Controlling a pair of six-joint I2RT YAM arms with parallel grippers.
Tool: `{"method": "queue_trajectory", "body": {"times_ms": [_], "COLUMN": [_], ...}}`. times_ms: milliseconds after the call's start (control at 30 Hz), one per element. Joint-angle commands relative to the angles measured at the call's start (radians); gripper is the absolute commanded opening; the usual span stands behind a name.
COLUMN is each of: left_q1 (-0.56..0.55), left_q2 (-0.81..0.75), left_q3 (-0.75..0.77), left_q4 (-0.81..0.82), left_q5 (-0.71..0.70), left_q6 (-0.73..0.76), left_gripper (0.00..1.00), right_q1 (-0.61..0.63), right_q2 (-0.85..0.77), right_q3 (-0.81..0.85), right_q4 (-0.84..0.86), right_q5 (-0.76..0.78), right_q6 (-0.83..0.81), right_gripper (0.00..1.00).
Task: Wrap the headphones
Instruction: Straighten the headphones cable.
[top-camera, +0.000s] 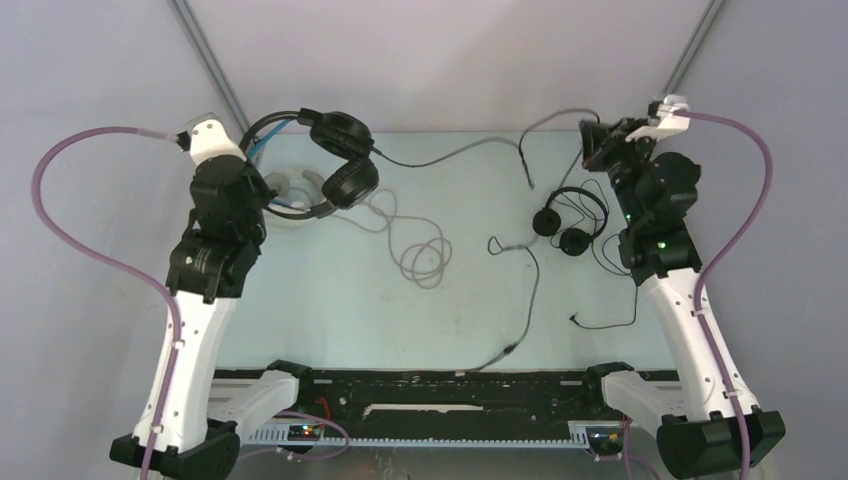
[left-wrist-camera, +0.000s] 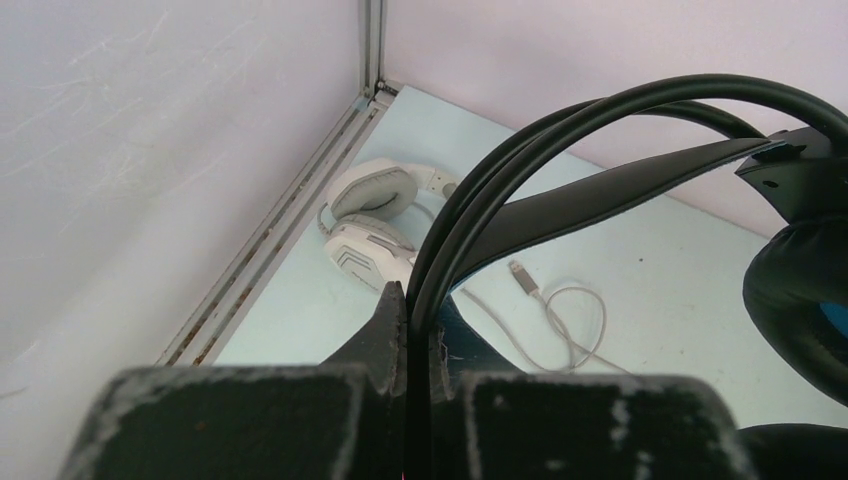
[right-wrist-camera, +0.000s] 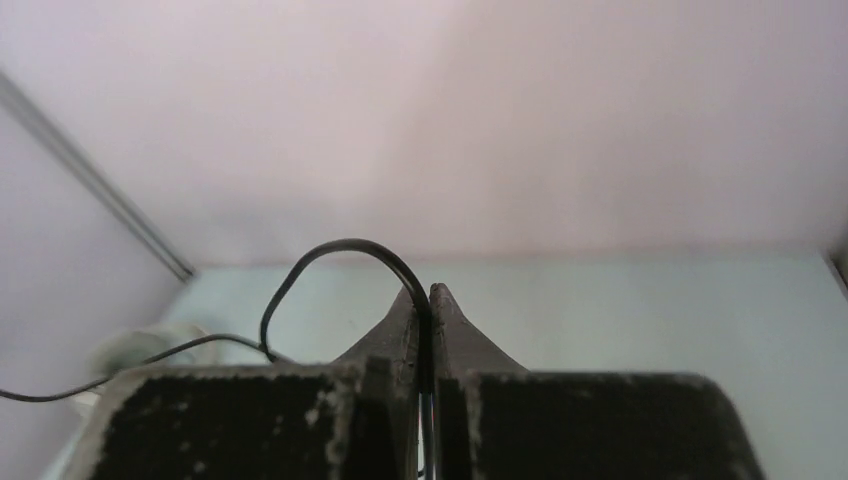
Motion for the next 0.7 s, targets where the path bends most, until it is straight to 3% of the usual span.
{"method": "queue_trajectory", "body": {"times_ms": [0,167,333,500,567,667], "left_q1": [0.015,0.020,0.025,0.026,0.026,0.026], "left_q2": [-0.068,-0.078,-0.105,-0.106,-0.094,-0.093], "left_q3": [0.124,0.139,0.131,0.154,0.170,0.154], "left_q4": [0.093,0.093,0.092,0.076,0.062,0.061], "left_q5": [-0.015,-0.097,-0.067,-0.008,0.035,0.125], "left_q6": [-0.048,0.002,-0.001,-0.001,-0.002,-0.011], "left_gripper": [0.00,0.00,0.00,0.00,0.00,0.00], "right_q1": [-0.010,-0.035,-0.035,-0.050,-0.062,-0.065], "right_q2": [0.021,0.069,0.094,0.141,0.149,0.107], "right_q3": [0.127,0.183,0.103,0.021,0.017,0.021], "right_q4": [0.343,0.251,-0.044,-0.299,-0.354,-0.385], "right_q5": [-0.139,0.082,0.117,0.272,0.296,0.296], "right_q6": [0.017,0.013,0.024,0.063,0.069,0.055], "right_gripper": [0.00,0.00,0.00,0.04,0.12,0.39]}}
